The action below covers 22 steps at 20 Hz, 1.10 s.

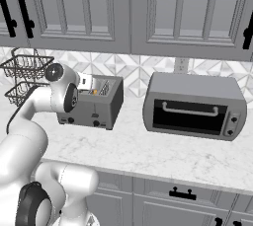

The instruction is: Start the toaster. Once the lever pops up, take the bread to the plate on the dining counter.

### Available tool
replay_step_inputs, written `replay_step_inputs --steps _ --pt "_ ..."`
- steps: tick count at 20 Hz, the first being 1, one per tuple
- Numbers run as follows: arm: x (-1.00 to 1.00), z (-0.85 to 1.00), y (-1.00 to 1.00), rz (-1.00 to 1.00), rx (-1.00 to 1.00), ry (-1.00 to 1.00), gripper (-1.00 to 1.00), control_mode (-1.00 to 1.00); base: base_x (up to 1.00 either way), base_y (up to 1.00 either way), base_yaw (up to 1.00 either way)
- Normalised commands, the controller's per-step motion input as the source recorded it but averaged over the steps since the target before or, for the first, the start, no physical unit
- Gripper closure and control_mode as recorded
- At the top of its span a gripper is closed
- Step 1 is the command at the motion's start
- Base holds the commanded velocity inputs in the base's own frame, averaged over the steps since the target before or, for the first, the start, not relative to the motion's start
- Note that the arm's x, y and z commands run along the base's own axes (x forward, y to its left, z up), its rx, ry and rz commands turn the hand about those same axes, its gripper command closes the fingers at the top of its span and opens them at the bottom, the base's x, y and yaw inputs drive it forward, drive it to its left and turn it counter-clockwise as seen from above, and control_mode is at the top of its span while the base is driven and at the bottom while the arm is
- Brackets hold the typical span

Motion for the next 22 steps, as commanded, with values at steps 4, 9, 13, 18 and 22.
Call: replay_step_inputs --steps 4,9,13,18,22 --pt "0.00 0.00 0.00 0.00 0.00 0.00 -1.00 -1.00 0.00 0.00 0.00" --pt "0.00 0.00 0.00 0.00 0.00 0.00 -1.00 -1.00 0.00 0.00 0.00" --pt "0.00 0.00 0.00 0.00 0.00 0.00 -1.00 -1.00 0.00 0.00 0.00" --pt "0.00 0.00 0.00 0.00 0.00 0.00 -1.00 -1.00 0.00 0.00 0.00" --pt "0.00 0.00 0.00 0.00 0.00 0.00 -1.00 -1.00 0.00 0.00 0.00"
